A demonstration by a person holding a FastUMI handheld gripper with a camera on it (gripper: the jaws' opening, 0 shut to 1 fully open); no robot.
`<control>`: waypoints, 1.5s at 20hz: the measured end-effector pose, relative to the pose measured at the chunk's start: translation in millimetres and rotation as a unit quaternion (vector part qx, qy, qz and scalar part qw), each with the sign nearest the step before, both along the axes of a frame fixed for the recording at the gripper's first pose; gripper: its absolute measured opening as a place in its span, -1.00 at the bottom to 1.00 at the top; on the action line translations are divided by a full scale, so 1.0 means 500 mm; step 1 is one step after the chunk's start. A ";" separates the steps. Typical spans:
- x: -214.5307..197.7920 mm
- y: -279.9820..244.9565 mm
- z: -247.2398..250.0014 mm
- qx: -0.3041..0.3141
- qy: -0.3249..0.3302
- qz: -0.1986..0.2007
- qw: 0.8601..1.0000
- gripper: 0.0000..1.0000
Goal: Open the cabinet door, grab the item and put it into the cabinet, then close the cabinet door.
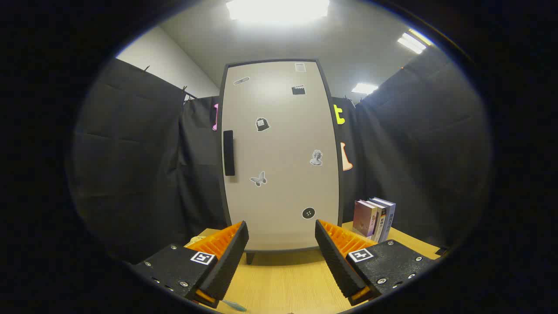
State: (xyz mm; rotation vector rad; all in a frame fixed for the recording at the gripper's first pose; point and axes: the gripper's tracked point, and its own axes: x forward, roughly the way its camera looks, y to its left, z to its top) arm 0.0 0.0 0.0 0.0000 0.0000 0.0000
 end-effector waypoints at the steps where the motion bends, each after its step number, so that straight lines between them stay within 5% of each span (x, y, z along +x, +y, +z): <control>1: 0.000 0.002 0.001 0.001 0.000 0.001 1.000 0.90; 18: 0.011 0.004 0.018 0.008 -0.003 0.016 1.000 0.90; 30: 0.182 0.120 0.126 0.016 -0.028 0.079 0.996 0.90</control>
